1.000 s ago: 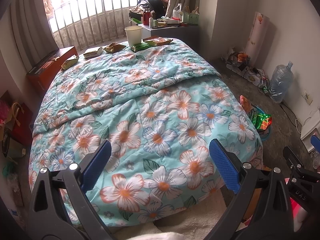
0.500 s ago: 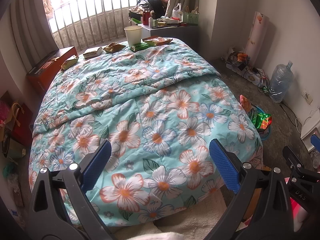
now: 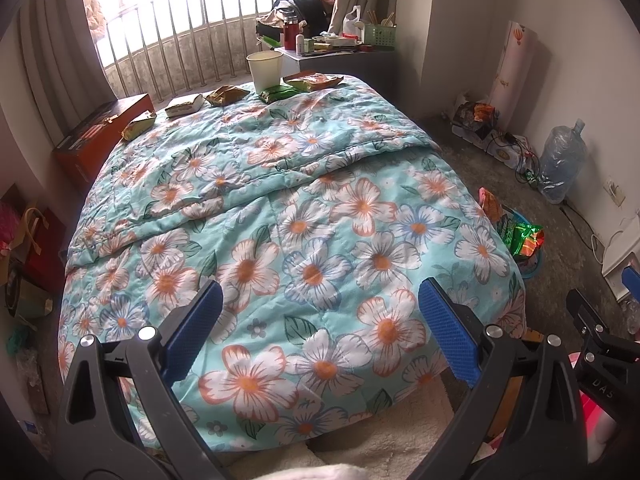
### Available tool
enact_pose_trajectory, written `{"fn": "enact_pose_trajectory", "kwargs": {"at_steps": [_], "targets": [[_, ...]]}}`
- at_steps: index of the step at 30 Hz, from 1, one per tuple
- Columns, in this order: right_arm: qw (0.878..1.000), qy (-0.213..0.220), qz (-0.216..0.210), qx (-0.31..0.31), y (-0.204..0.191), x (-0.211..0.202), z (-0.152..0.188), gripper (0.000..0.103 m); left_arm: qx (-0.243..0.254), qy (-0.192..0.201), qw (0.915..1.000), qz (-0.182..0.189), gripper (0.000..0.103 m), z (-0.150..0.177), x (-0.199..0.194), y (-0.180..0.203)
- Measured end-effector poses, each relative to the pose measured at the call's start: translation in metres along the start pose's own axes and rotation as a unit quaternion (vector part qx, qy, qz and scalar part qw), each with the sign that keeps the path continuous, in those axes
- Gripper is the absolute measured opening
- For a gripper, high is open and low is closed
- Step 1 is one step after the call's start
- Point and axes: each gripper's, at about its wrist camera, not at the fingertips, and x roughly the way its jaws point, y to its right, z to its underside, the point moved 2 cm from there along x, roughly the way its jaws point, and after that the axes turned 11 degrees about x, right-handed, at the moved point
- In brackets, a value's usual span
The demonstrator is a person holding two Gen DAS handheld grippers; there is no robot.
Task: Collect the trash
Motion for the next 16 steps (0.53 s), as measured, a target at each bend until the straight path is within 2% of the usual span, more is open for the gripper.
{"fn": "enact_pose_trajectory", "kwargs": {"at_steps": [16], "targets": [[1.000, 0.001, -0.001, 0.002, -0.0001, -0.0011, -0.0004, 0.096, 0.001, 0.000, 1.0000, 0.000, 0.094, -0.0003, 0.0001, 0.0004]]}}
